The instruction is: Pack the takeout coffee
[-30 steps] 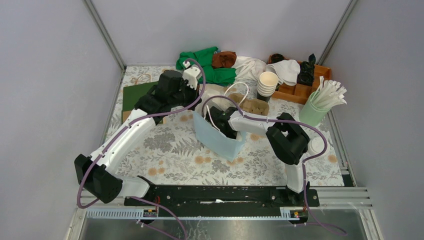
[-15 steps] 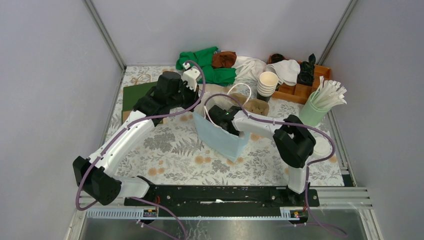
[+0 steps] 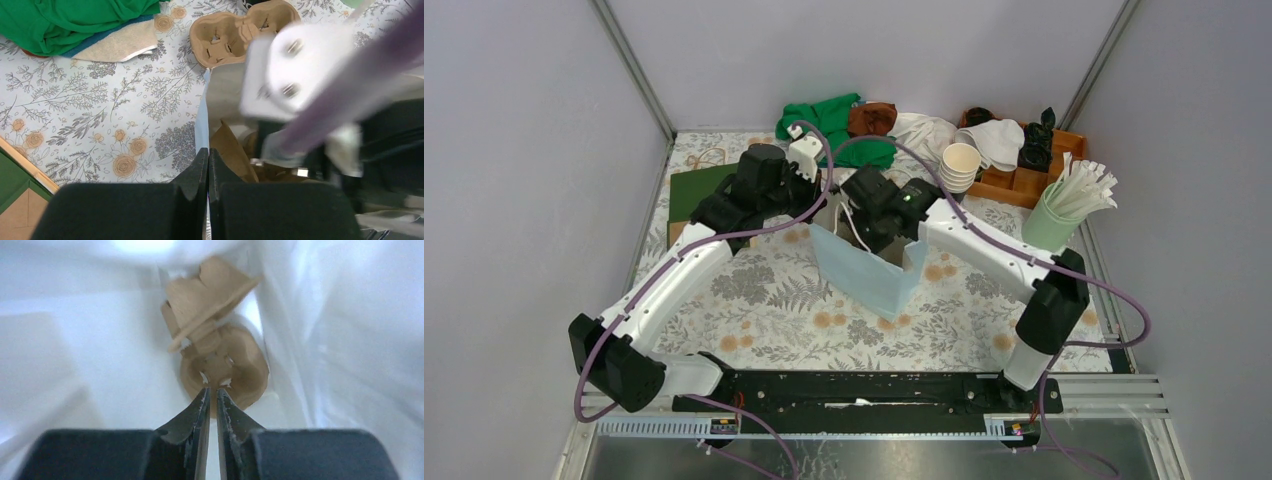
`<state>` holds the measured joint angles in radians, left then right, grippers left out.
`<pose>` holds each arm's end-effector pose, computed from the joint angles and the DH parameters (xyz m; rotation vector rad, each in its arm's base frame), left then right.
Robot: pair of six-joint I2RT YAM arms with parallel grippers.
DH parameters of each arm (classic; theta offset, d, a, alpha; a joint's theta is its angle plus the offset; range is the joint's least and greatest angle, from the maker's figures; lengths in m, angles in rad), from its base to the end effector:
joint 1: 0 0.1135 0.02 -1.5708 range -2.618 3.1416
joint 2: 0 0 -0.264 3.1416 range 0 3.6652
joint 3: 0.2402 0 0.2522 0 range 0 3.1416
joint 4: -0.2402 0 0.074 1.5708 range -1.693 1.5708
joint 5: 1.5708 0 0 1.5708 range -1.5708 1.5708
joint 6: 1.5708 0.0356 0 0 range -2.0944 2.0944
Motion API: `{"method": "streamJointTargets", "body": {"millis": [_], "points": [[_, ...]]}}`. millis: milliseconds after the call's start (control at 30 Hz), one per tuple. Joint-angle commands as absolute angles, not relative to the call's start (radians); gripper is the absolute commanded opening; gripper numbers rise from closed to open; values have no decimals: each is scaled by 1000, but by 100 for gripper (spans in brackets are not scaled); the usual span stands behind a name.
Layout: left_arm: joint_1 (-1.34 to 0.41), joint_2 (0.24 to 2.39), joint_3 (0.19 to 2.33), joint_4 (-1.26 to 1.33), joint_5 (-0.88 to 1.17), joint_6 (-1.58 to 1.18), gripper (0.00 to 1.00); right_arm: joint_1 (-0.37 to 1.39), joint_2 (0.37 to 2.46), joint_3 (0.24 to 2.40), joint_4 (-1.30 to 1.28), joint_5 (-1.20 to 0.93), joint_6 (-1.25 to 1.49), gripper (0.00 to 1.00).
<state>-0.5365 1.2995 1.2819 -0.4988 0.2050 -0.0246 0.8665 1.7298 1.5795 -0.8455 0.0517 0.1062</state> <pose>0.2455 -0.1544 0.3698 0.6594 2.0183 -0.5511 0.2426 0.2827 0.3049 -0.9440 2.4160 0.2992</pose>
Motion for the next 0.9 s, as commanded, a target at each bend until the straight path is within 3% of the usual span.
{"method": "streamJointTargets", "body": {"millis": [0,267,367,567,700,867], "points": [[-542,1258,1284,-443,203,-44,0,863,1654,1766,-935,63,102,18],[-547,1266,1299,-443,210,-33,0,838,1582,1917,-952,125,107,38],[-549,1266,1298,-443,213,-25,0,782,1545,1941,-954,109,133,51],[-553,1267,1303,-443,215,-15,0,733,1484,1996,-974,117,129,64],[-555,1267,1306,-442,213,-8,0,712,1422,1965,-956,183,134,79],[-555,1268,1315,-443,208,-8,0,621,1390,1855,-963,111,156,88]]}}
